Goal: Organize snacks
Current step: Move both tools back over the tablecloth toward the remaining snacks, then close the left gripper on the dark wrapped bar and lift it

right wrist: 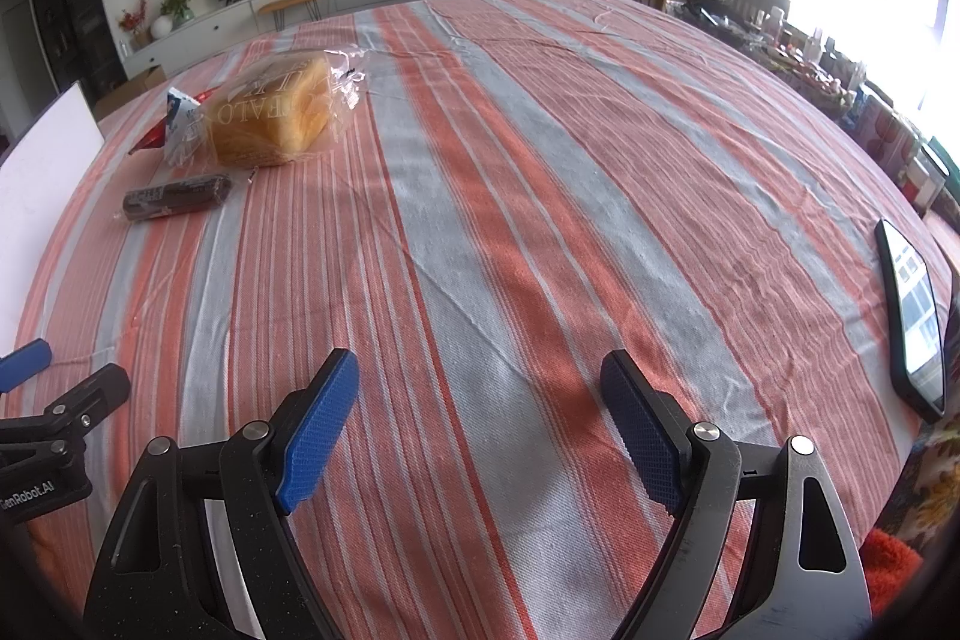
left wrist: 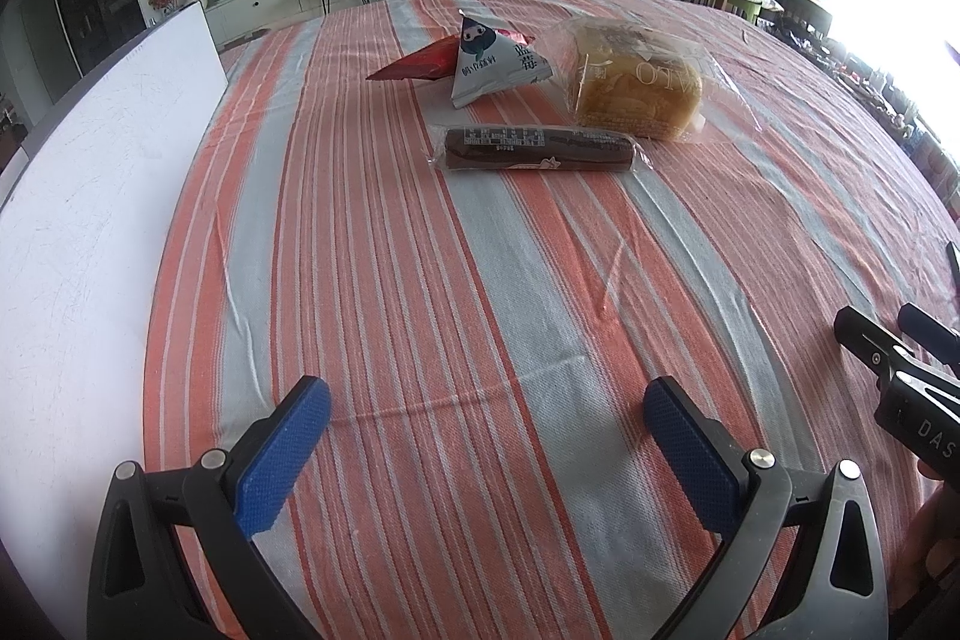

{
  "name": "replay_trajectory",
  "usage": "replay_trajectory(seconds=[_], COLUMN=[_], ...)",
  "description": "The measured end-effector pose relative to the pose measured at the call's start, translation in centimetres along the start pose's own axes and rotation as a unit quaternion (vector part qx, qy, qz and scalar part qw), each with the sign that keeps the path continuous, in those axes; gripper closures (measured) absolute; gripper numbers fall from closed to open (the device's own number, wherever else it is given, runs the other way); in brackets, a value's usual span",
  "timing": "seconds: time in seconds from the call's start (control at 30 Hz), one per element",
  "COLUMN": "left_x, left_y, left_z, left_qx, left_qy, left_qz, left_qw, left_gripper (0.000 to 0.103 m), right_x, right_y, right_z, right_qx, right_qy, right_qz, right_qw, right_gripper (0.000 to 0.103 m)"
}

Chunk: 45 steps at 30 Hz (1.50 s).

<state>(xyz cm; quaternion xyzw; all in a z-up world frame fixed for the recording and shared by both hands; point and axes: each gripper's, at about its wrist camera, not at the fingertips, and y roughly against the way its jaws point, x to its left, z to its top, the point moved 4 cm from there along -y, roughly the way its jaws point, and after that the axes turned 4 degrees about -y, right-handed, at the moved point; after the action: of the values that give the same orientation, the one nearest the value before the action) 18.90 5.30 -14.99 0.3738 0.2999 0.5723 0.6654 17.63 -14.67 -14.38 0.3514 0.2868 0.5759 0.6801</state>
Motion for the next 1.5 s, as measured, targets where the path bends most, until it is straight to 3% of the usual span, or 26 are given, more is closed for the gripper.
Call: replay_trajectory(seconds=[0.07,0.17,0.23,0.43,0.6,0.77,1.0,1.1,1.23,1.27,1.33,1.37,1.47,1.5], left_x=[0.0,-0.1,-0.2,-0.4,-0.6,-0.4,-1.3,-1.6,-1.1,-0.8,-0.2,0.1,0.1,0.1], left_y=[0.1,1.0,0.9,-1.3,-5.4,-8.1,-6.1,-5.3,-5.2,-5.1,-4.8,-4.5,-3.6,-3.2], left_z=[0.7,3.0,4.7,10.1,12.9,12.8,10.1,9.4,8.9,8.8,8.6,8.3,7.6,7.1], left_qx=[0.014,0.001,0.001,-0.002,0.023,0.059,0.100,0.107,0.099,0.095,0.083,0.077,0.056,0.054], left_qy=[0.011,0.039,0.051,0.093,0.090,0.041,-0.047,-0.084,-0.070,-0.053,-0.017,0.006,0.016,0.017], left_qz=[-0.014,-0.046,-0.048,0.007,0.041,0.063,0.033,0.046,0.042,0.039,0.023,0.006,0.009,0.006], left_qw=[0.9997,0.9982,0.9976,0.9957,0.9948,0.9954,0.9933,0.9896,0.9917,0.9933,0.9962,0.9970,0.9983,0.9984], left_gripper=[0.000,0.000,0.000,0.000,0.000,0.000,0.001,0.001,0.001,0.004,0.020,0.036,0.083,0.083], right_x=[0.0,0.0,0.0,0.0,0.0,0.1,0.3,0.3,0.2,0.3,0.3,0.3,0.3,0.3], right_y=[0.0,0.0,0.0,0.0,0.0,0.1,0.1,0.1,0.1,0.1,0.1,0.1,0.1,0.1], right_z=[0.0,0.0,0.0,0.0,0.0,0.0,0.0,0.0,0.0,0.0,0.0,0.1,0.1,0.1], right_qx=[0.000,0.000,0.000,0.000,0.000,0.000,0.001,0.001,0.001,0.001,0.001,0.001,0.001,0.001], right_qy=[0.000,0.000,0.000,0.000,0.000,0.000,0.001,0.001,0.001,0.001,0.001,0.001,0.001,0.001], right_qz=[0.000,0.000,0.000,0.000,0.000,0.001,0.002,0.002,0.002,0.002,0.002,0.002,0.002,0.002], right_qw=[1.000,1.000,1.000,1.000,1.000,1.000,1.000,1.000,1.000,1.000,1.000,1.000,1.000,1.000], right_gripper=[0.018,0.018,0.018,0.018,0.018,0.017,0.016,0.016,0.016,0.016,0.016,0.016,0.016,0.016])
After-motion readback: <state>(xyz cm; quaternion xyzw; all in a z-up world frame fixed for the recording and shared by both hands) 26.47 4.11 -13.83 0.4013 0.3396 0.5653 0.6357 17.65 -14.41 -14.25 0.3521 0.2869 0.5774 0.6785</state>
